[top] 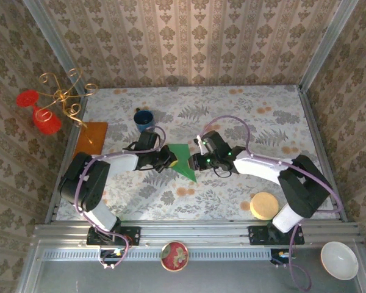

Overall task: Fold a paper plane with a square sheet of paper (pick it up from the middle)
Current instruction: Fourth fold the wing at the center of the table.

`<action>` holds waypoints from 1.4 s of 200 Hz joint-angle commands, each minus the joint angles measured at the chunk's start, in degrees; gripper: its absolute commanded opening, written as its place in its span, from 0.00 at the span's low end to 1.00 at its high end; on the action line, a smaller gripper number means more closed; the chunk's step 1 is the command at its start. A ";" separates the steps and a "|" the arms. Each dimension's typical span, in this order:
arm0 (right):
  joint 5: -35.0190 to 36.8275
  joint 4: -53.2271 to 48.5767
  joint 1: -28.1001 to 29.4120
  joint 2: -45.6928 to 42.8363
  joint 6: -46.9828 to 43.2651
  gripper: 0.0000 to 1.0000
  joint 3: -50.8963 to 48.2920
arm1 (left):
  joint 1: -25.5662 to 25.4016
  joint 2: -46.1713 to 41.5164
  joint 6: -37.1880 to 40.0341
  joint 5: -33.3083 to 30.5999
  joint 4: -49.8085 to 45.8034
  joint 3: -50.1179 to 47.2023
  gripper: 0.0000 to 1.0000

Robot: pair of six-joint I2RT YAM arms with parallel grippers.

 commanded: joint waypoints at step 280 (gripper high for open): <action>29.03 1.28 14.02 11.17 -12.08 0.21 2.84 | -2.28 1.49 -1.74 -2.97 -7.59 6.54 0.04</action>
